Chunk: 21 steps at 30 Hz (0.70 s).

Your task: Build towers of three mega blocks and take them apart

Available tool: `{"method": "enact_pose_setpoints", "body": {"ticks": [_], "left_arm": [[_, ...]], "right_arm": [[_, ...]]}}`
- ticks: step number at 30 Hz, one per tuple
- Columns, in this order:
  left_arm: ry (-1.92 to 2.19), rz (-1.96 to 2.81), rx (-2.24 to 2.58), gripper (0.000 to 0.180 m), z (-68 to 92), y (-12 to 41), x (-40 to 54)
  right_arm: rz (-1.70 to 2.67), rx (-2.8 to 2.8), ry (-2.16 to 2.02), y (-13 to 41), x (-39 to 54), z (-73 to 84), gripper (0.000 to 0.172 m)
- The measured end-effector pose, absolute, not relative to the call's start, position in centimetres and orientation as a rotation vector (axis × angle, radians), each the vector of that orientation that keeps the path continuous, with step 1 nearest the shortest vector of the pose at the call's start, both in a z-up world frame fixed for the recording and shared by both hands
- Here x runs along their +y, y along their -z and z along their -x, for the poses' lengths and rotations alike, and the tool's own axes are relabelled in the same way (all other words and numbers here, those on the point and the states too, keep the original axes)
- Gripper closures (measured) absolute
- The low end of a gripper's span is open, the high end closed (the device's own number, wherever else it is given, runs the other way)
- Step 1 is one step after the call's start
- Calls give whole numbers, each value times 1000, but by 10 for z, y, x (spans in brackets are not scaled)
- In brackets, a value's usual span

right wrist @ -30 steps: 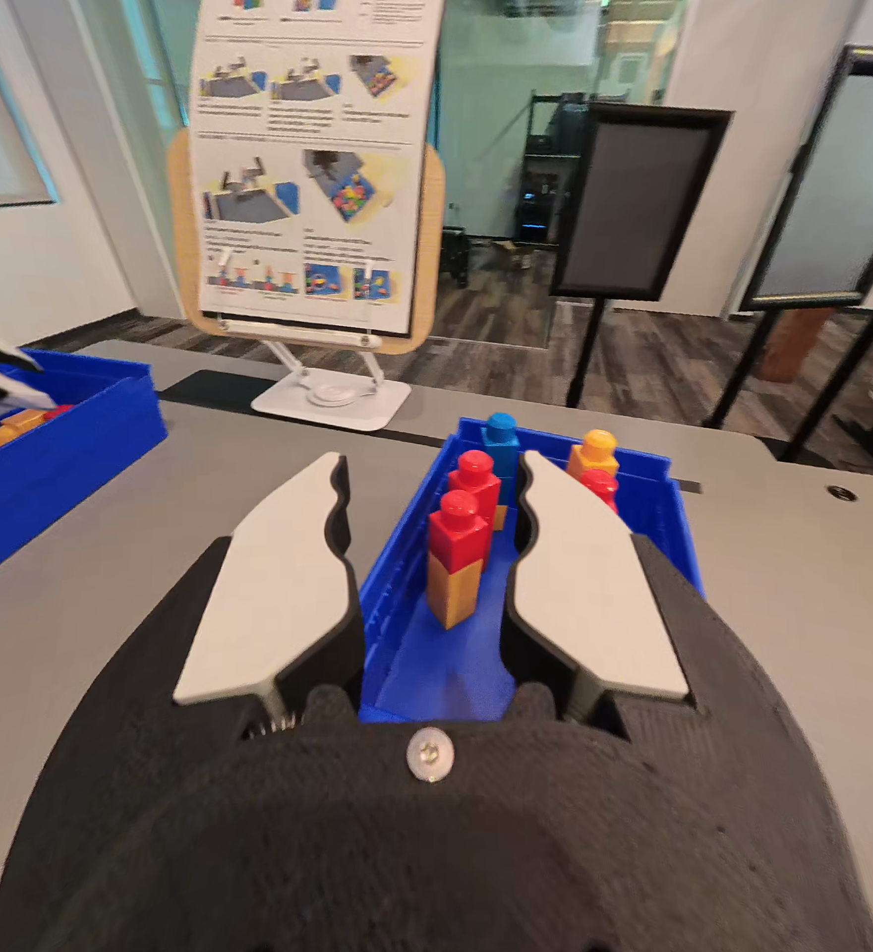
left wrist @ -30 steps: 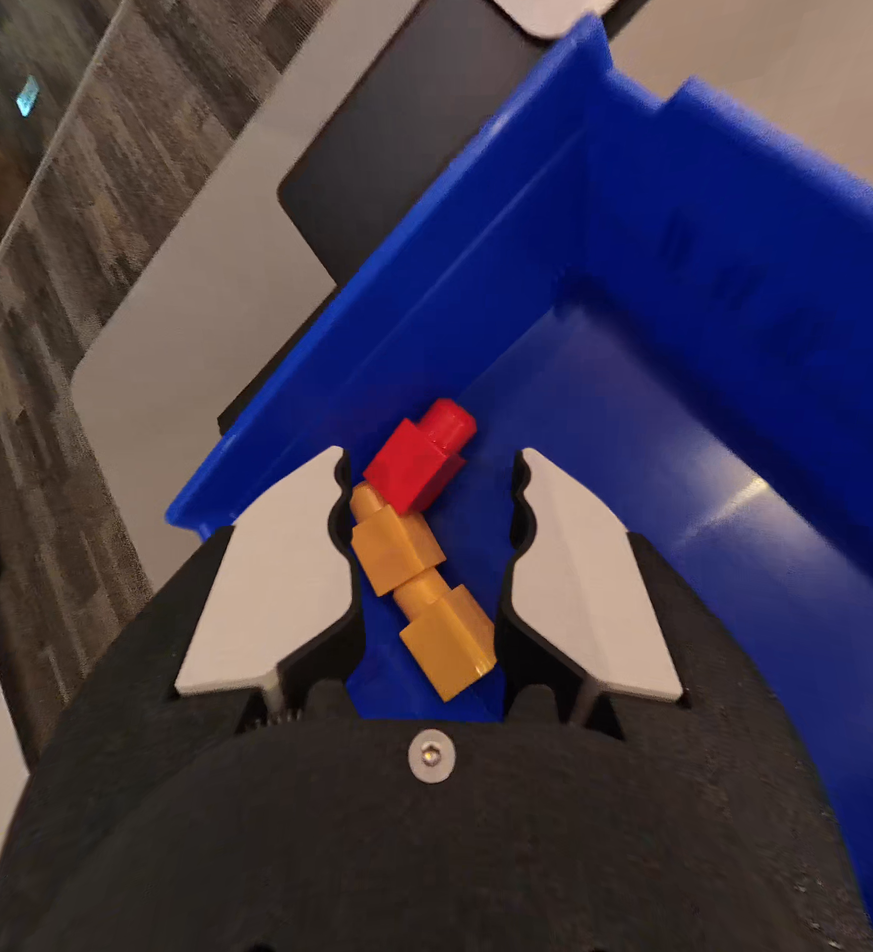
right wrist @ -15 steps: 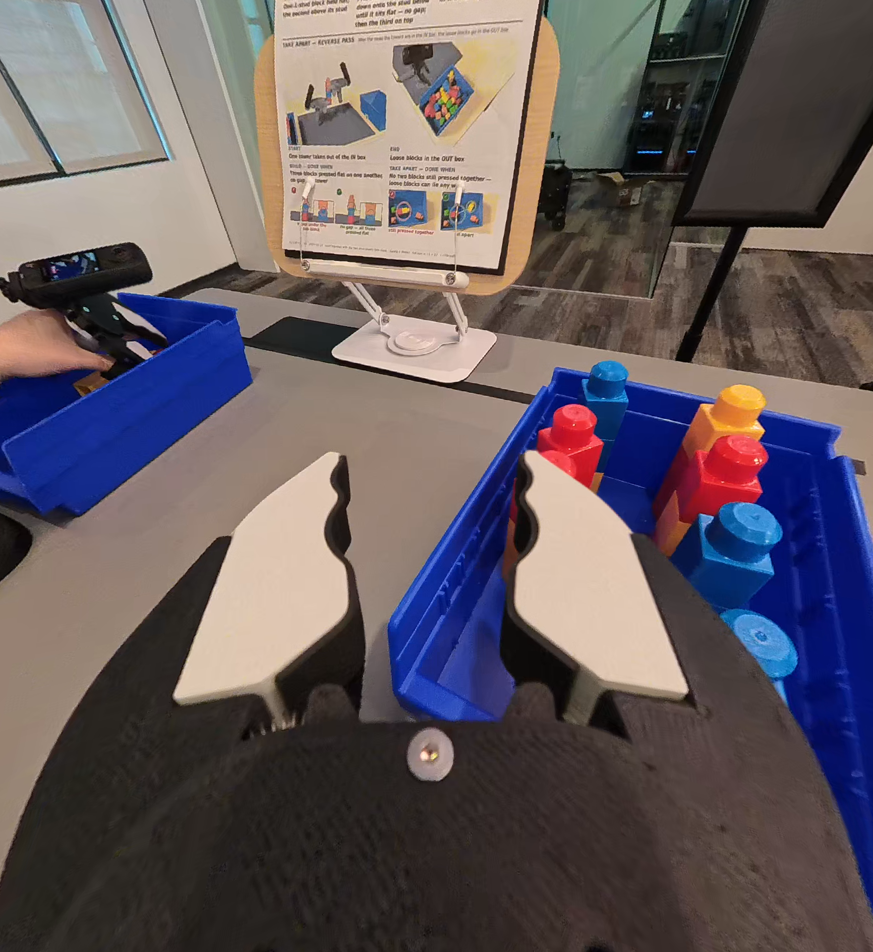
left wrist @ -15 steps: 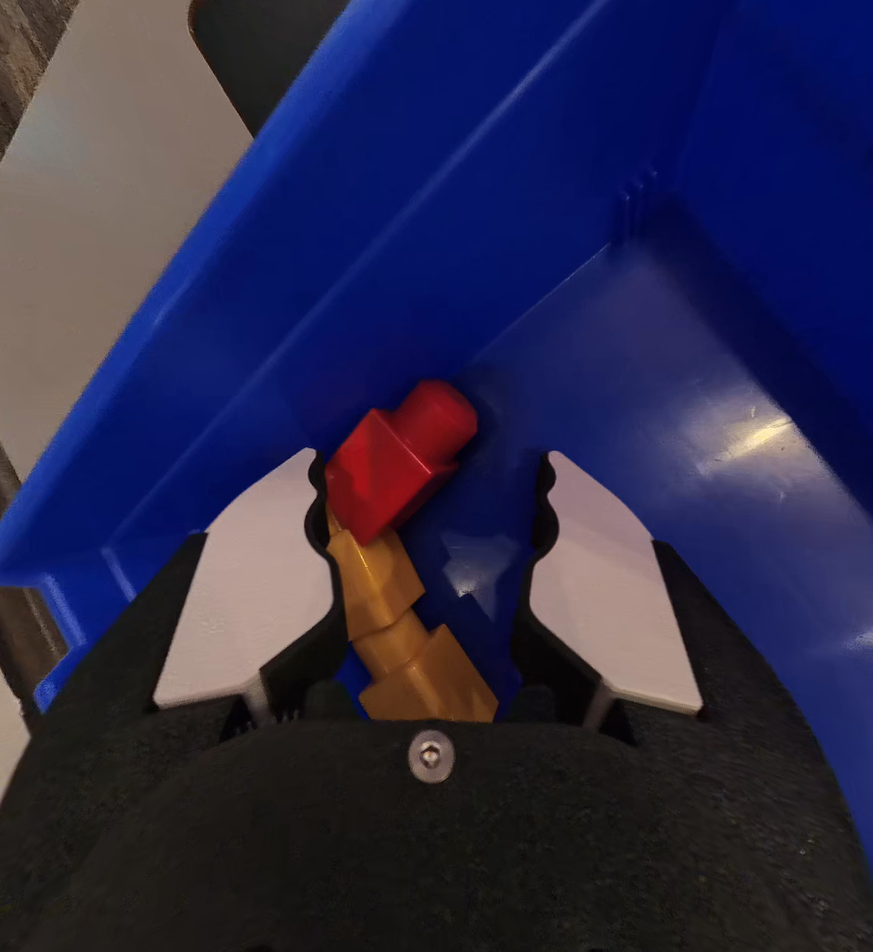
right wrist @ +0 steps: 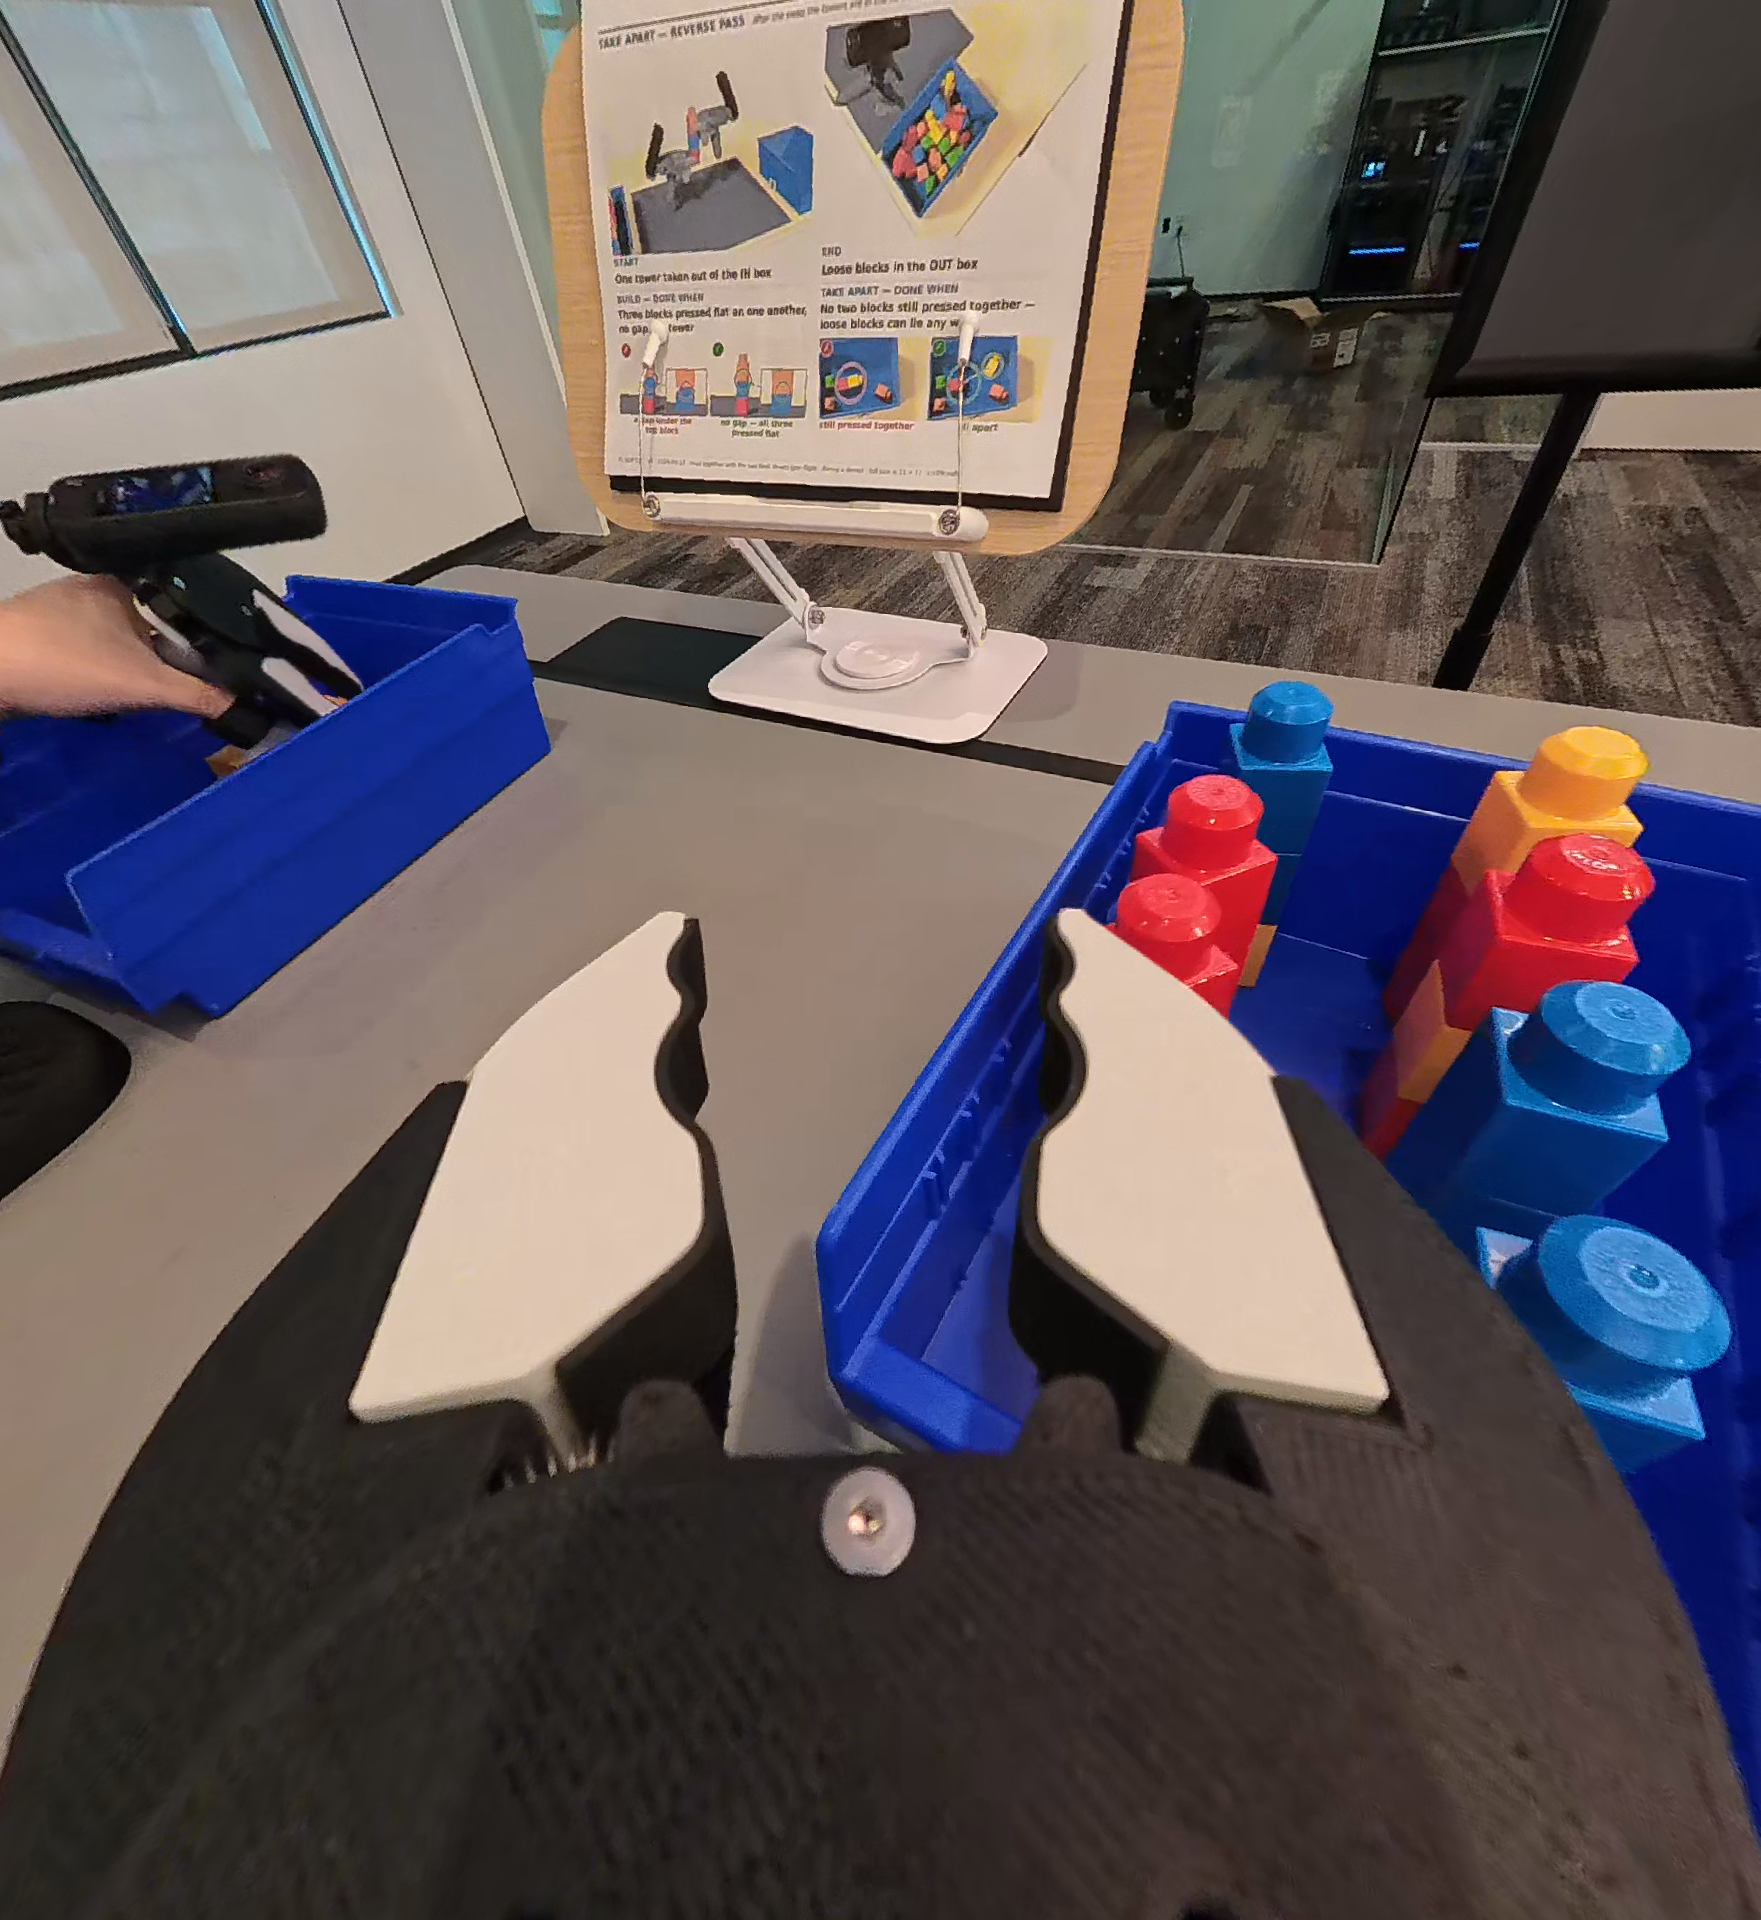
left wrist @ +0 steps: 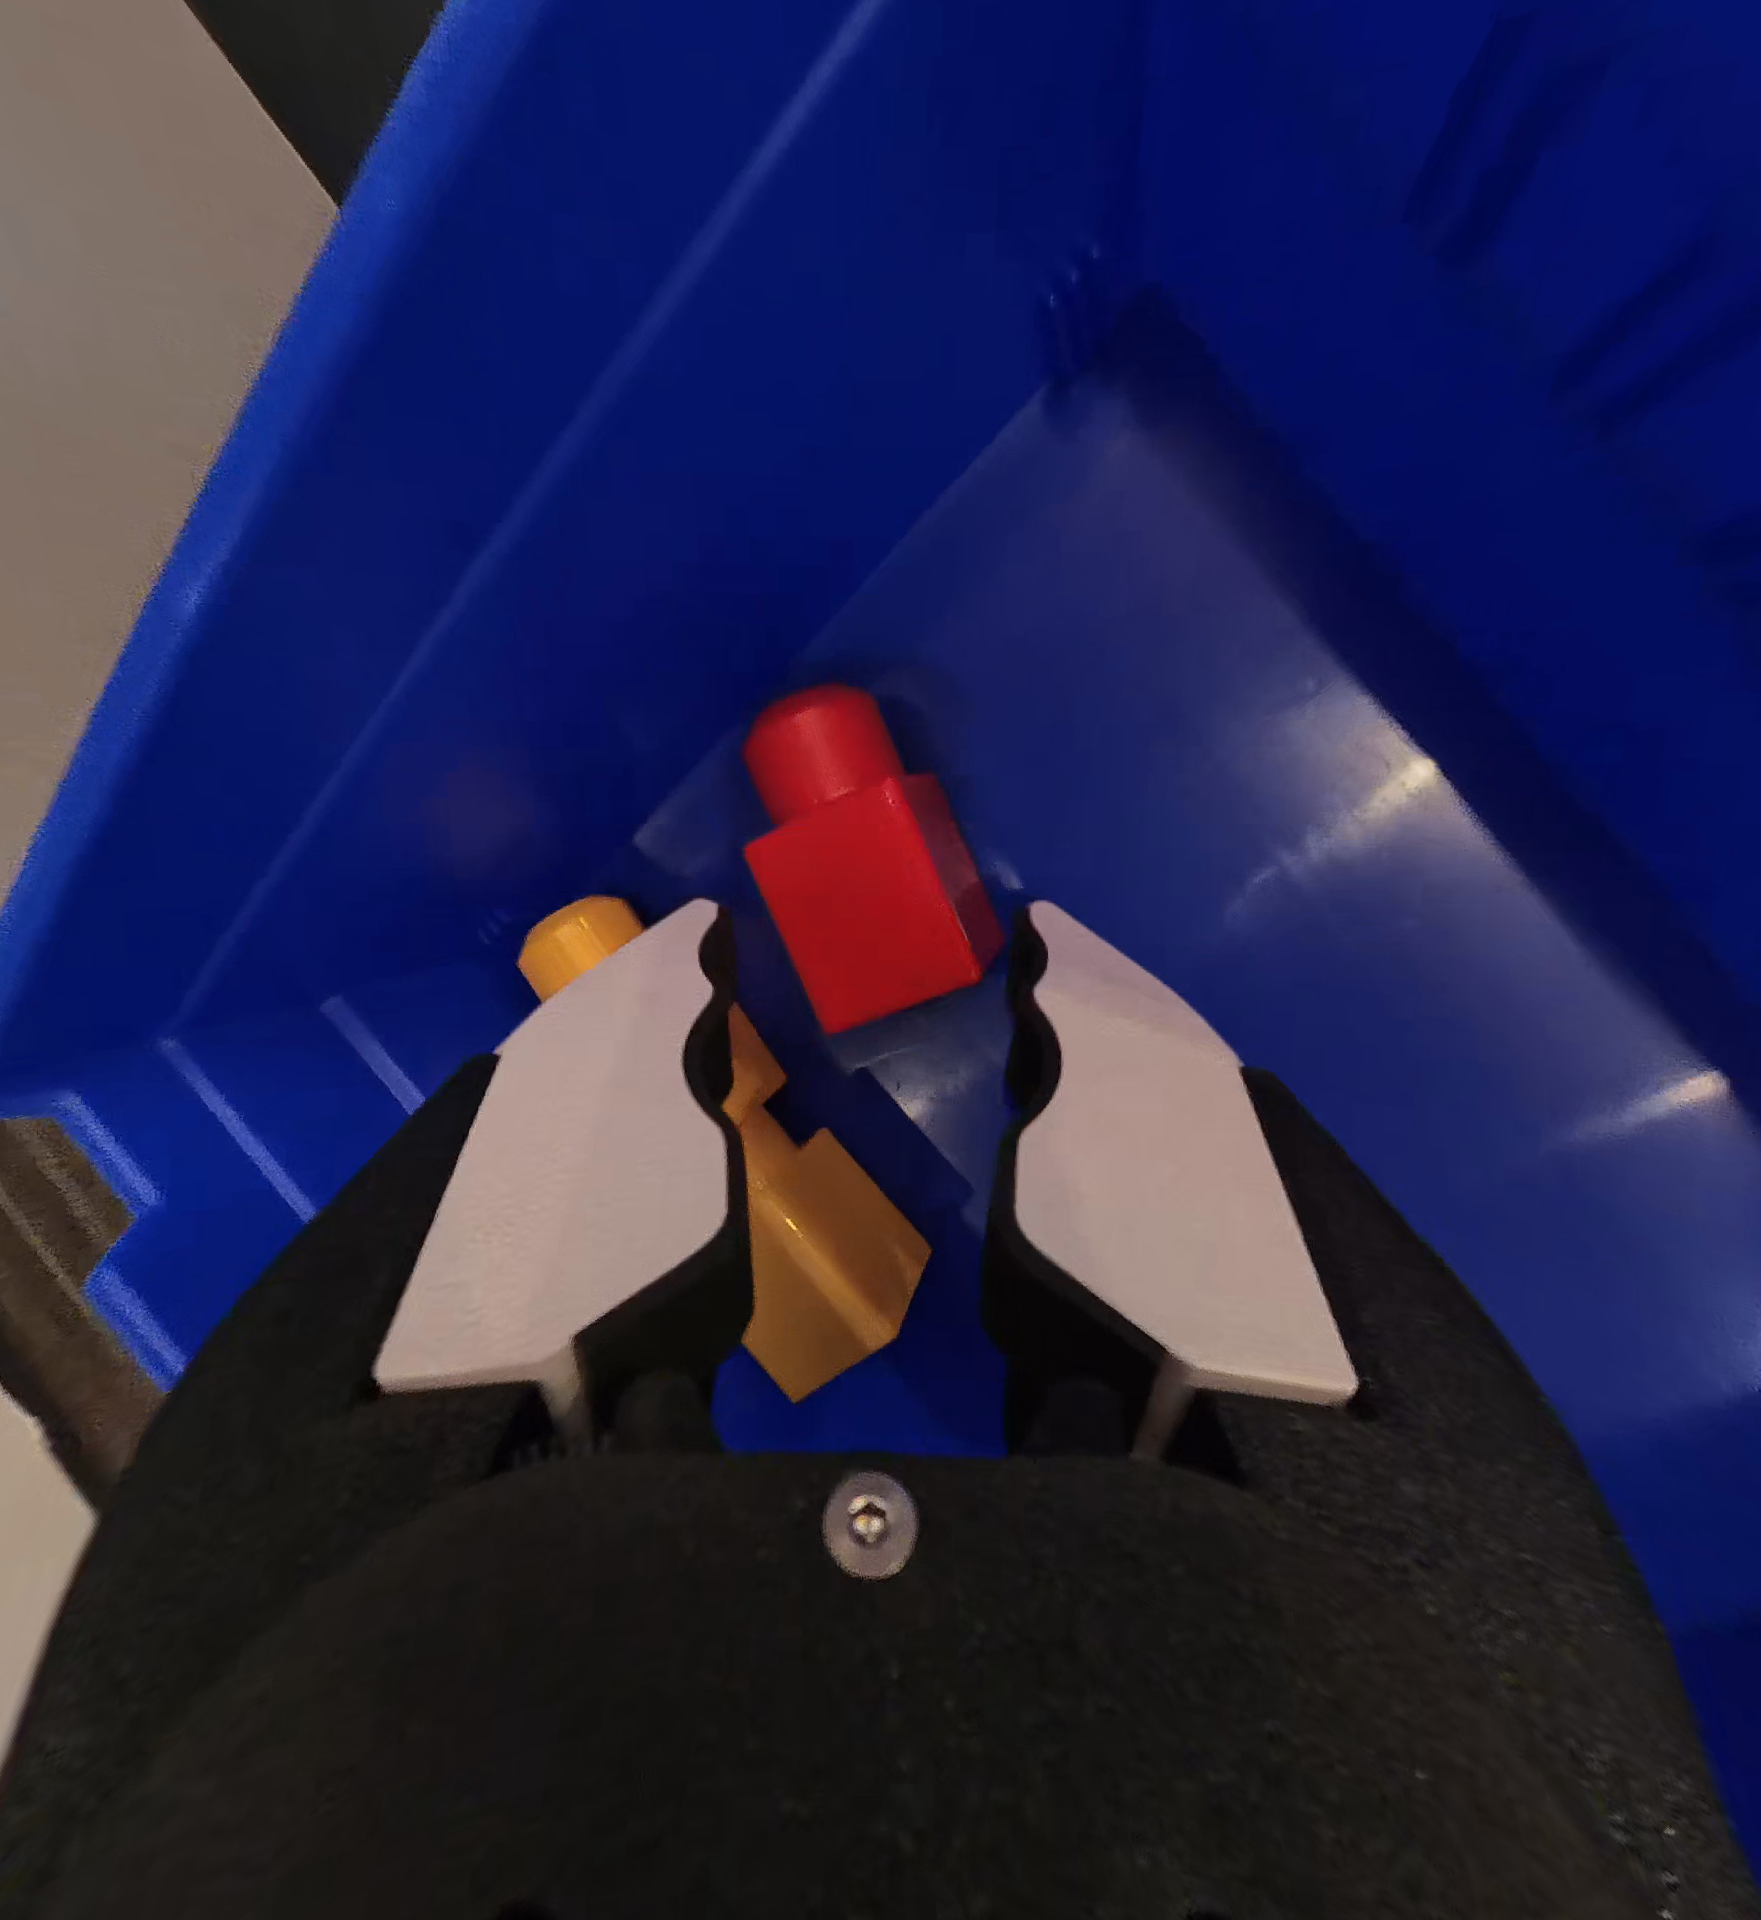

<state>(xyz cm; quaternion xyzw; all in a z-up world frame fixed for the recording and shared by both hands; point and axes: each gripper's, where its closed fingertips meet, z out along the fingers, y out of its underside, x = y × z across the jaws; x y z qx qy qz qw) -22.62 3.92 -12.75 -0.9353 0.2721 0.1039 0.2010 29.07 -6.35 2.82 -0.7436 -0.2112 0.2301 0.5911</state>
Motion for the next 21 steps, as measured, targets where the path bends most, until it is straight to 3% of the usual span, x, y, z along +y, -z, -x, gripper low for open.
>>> {"method": "enact_pose_setpoints", "body": {"ticks": [2,11,15,21], "left_arm": [[-252,2634,721,124,227,133,41],[-151,2616,674,138,224,127,43],[49,2396,661,138,193,67,44],[629,1799,916,139,61,-68,-12]], "right_arm": [[1730,-496,-543,-29,-64,-289,109],[1670,-621,-692,-55,-67,-243,111],[1565,-846,-989,-84,-80,-168,113],[1311,-1038,-1426,-125,-84,-79,114]]}}
